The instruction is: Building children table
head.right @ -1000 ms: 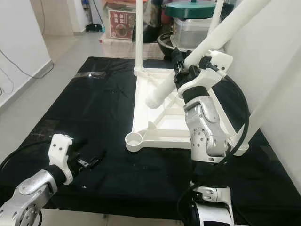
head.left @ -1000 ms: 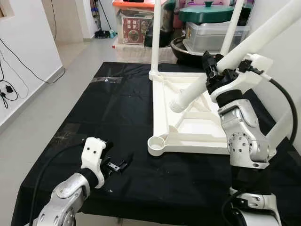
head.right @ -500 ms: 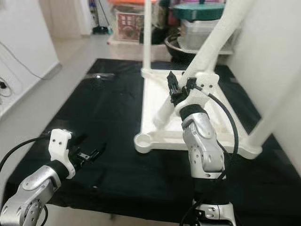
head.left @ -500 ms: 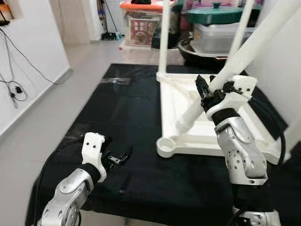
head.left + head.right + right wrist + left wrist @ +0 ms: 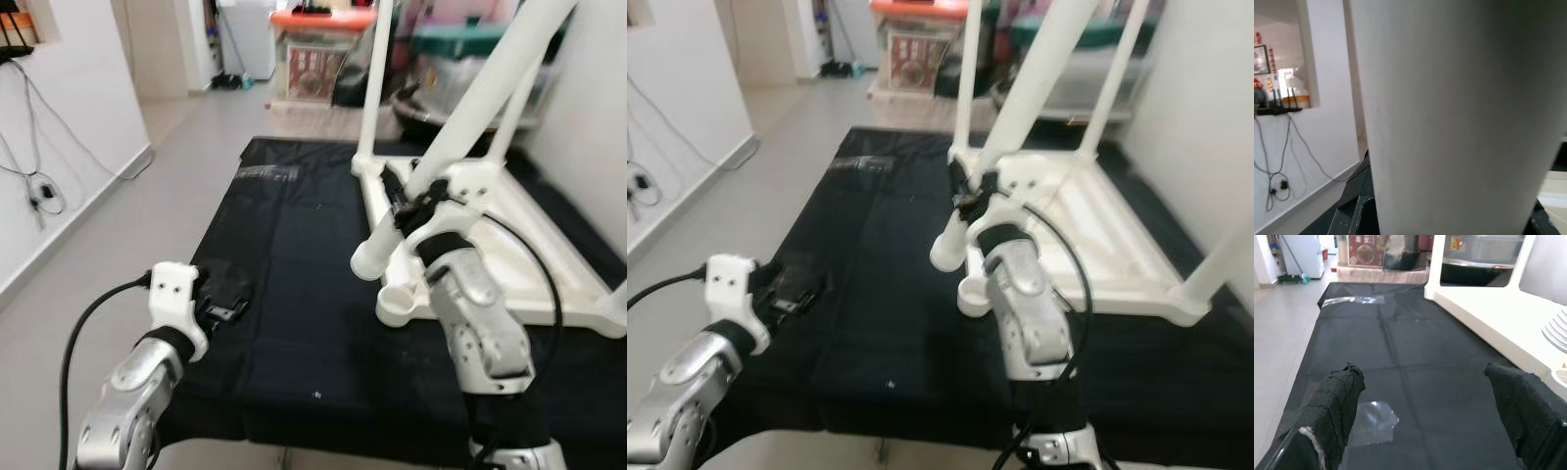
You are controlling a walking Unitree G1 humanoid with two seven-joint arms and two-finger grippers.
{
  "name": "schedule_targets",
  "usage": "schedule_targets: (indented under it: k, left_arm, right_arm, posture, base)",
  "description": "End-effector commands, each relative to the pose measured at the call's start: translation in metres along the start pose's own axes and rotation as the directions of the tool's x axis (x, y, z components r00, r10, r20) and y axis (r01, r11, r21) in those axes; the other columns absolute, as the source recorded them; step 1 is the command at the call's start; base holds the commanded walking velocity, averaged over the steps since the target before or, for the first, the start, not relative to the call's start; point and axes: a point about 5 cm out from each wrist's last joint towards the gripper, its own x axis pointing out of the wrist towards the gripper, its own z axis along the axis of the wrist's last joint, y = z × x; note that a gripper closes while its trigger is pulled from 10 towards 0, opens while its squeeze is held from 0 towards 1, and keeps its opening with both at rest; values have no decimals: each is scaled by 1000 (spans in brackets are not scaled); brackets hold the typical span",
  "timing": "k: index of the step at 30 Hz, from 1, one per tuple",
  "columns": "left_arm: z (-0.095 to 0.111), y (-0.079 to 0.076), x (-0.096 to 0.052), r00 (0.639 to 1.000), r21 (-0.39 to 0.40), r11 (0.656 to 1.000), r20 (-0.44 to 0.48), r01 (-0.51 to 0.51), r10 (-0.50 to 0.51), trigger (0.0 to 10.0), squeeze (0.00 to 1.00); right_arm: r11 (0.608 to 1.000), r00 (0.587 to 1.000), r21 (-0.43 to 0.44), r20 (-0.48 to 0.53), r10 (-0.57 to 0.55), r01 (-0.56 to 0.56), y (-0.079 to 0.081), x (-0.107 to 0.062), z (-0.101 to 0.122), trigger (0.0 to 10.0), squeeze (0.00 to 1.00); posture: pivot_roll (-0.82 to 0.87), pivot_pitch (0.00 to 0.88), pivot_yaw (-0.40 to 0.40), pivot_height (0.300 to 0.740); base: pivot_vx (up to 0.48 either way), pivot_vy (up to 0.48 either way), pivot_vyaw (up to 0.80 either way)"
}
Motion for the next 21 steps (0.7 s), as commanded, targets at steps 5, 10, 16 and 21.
schedule_targets:
  k: [5, 10, 16, 21]
  left_arm:
    - [0, -1, 3, 1000, -19, 1000, 11, 2, -2, 10000, 0]
    - [0, -2, 5, 1000, -26, 1000, 20, 10, -10, 10000, 0]
    - [0, -5, 6, 1000, -37, 999, 23, 7, -7, 10000, 0]
    - [-1, -6, 6, 1000, -40, 999, 24, 9, -8, 10000, 0]
  right_arm:
    - [1000, 1000, -7, 14, -13, 13, -3, -1, 1, 10000, 0]
    - [1000, 1000, -11, 7, -24, 24, -5, -1, -2, 10000, 0]
    - [999, 1000, -30, 11, -26, 26, -6, -2, -2, 10000, 0]
    - [999, 1000, -52, 7, -15, 16, -4, -2, -4, 10000, 0]
  posture:
    - [30, 0, -27, 740]
    - [27, 0, -28, 740]
    - [24, 0, -28, 740]
    - [25, 0, -31, 740]
  base:
    - [352, 0, 0]
    - [364, 0, -247]
    - [0, 0, 0]
    - [0, 0, 0]
